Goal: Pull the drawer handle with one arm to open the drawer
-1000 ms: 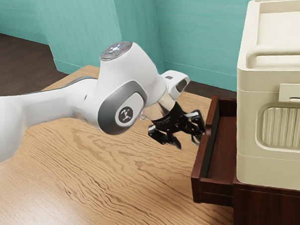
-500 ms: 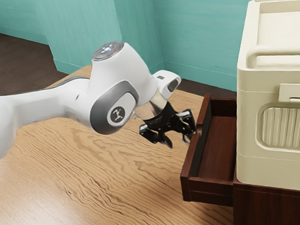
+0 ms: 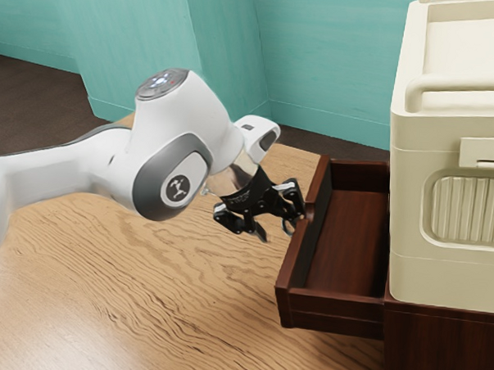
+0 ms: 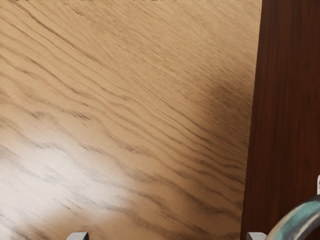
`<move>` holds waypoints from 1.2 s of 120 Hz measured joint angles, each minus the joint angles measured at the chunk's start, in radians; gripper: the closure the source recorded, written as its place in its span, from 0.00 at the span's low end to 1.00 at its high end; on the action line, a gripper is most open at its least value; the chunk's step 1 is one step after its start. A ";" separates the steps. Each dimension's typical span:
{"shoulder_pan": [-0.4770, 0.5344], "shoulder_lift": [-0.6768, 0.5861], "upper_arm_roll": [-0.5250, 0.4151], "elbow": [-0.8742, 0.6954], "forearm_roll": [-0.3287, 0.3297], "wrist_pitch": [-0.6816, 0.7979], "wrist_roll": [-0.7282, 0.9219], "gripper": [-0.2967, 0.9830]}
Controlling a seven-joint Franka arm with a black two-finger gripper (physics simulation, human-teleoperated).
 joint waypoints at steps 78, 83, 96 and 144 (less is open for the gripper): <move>-0.009 -0.049 0.054 -0.059 -0.005 0.001 -0.001 0.50; -0.010 -0.055 0.059 -0.062 -0.004 0.001 -0.002 0.50; -0.012 -0.065 0.070 -0.072 -0.003 0.000 -0.001 0.50; -0.024 -0.088 0.105 -0.092 -0.004 0.000 0.012 0.50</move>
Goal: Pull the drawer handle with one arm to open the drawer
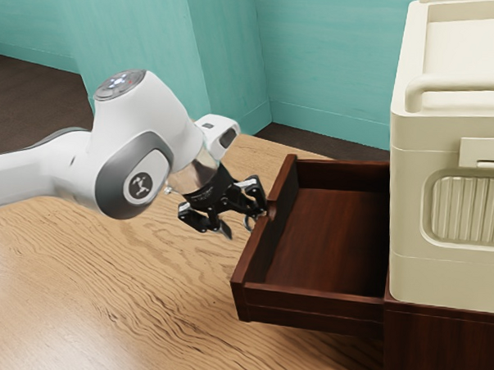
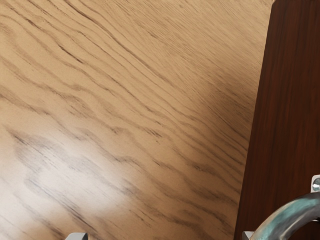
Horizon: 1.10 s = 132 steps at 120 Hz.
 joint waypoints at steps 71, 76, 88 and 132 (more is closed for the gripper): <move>-0.026 -0.058 0.031 0.004 0.063 -0.017 0.023 0.48; -0.025 -0.069 0.030 0.007 0.070 -0.020 0.023 0.48; -0.045 -0.095 0.024 0.049 0.100 -0.043 0.017 0.47; -0.099 -0.052 -0.019 0.506 0.070 -0.772 -0.334 0.28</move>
